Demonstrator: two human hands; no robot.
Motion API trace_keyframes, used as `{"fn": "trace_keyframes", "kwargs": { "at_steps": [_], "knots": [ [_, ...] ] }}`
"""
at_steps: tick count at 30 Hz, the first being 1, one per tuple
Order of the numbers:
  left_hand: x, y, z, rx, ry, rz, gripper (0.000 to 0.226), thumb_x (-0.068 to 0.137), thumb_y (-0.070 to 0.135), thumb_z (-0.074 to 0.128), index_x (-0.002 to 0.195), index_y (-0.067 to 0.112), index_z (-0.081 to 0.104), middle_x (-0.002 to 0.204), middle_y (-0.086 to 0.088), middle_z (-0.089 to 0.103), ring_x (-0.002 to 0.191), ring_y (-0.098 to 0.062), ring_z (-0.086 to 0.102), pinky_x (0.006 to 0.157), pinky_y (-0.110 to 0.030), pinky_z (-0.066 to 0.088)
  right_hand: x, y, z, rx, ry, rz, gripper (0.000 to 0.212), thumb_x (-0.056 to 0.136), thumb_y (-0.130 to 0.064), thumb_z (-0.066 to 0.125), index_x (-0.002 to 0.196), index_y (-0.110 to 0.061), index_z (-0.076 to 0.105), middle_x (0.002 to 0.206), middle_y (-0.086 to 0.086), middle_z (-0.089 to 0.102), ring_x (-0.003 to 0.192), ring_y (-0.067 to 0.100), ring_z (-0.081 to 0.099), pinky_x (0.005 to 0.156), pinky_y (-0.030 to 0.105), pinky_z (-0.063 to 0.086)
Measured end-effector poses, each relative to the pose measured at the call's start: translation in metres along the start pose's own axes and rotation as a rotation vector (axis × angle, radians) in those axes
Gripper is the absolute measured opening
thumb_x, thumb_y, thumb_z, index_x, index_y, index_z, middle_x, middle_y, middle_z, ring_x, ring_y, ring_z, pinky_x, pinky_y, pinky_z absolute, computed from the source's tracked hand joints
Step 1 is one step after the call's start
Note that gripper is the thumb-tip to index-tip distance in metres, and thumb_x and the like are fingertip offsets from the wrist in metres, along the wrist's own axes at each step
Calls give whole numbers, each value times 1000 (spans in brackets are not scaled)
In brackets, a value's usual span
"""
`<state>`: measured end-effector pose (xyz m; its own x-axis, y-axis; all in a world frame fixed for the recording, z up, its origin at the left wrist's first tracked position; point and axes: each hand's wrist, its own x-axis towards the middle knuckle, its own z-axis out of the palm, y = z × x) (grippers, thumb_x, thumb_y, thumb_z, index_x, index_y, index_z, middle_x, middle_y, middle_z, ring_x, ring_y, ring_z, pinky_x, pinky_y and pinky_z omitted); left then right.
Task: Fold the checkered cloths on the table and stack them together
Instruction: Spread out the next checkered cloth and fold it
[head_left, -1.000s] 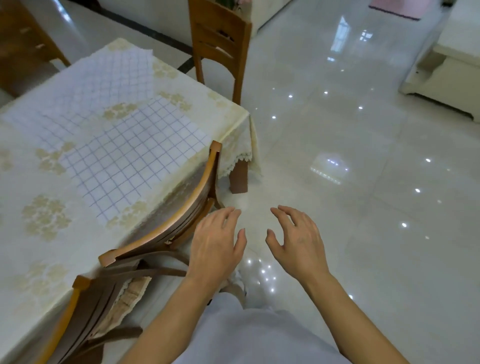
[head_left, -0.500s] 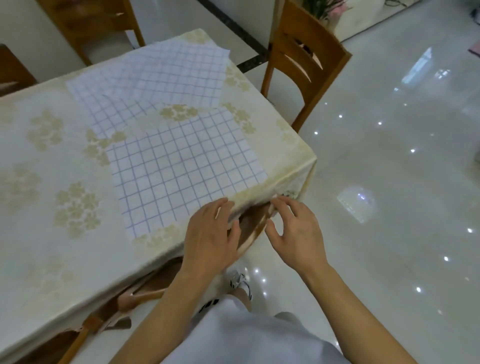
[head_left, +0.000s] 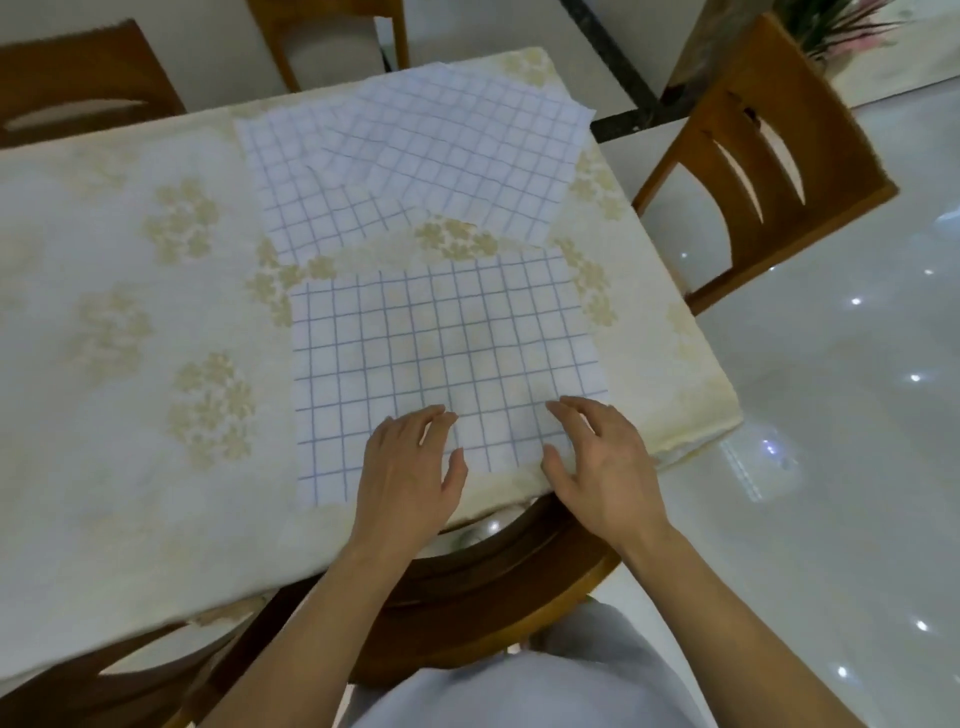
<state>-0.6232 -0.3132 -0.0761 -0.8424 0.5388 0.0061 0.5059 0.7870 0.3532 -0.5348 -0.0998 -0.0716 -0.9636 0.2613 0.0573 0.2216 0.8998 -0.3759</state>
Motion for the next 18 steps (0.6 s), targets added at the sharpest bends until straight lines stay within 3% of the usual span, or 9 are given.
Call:
{"fn": "trace_keyframes", "kwargs": {
  "at_steps": [5,10,14,18],
  "knots": [
    [3,-28,14,9,-39,-1,44,94,33,49,131,13,60,135,-8,60,122,-25,56,106,-47,45,25,4,21,-17,-99,-164,47,91,-34,56,134,-14,60,133,9,61,120,26,56,106,42,43],
    [5,-50,36,69,-73,77,49,93,36,51,136,14,56,145,-6,51,132,-23,48,113,-39,31,49,16,51,-20,-184,-352,45,92,-31,58,132,-12,61,134,11,60,121,28,56,104,46,47],
    [9,-61,55,126,-185,125,64,94,43,52,149,14,41,161,-3,30,150,-20,23,122,-44,21,60,29,75,-69,-247,-535,47,96,-34,57,137,-11,56,141,13,56,131,31,51,108,47,44],
    [14,-69,70,242,-300,225,77,96,53,44,158,17,16,166,-1,8,153,-15,1,125,-43,12,68,44,93,-132,-302,-680,54,103,-41,47,148,-12,44,155,13,40,146,30,34,116,48,35]
  ]
}}
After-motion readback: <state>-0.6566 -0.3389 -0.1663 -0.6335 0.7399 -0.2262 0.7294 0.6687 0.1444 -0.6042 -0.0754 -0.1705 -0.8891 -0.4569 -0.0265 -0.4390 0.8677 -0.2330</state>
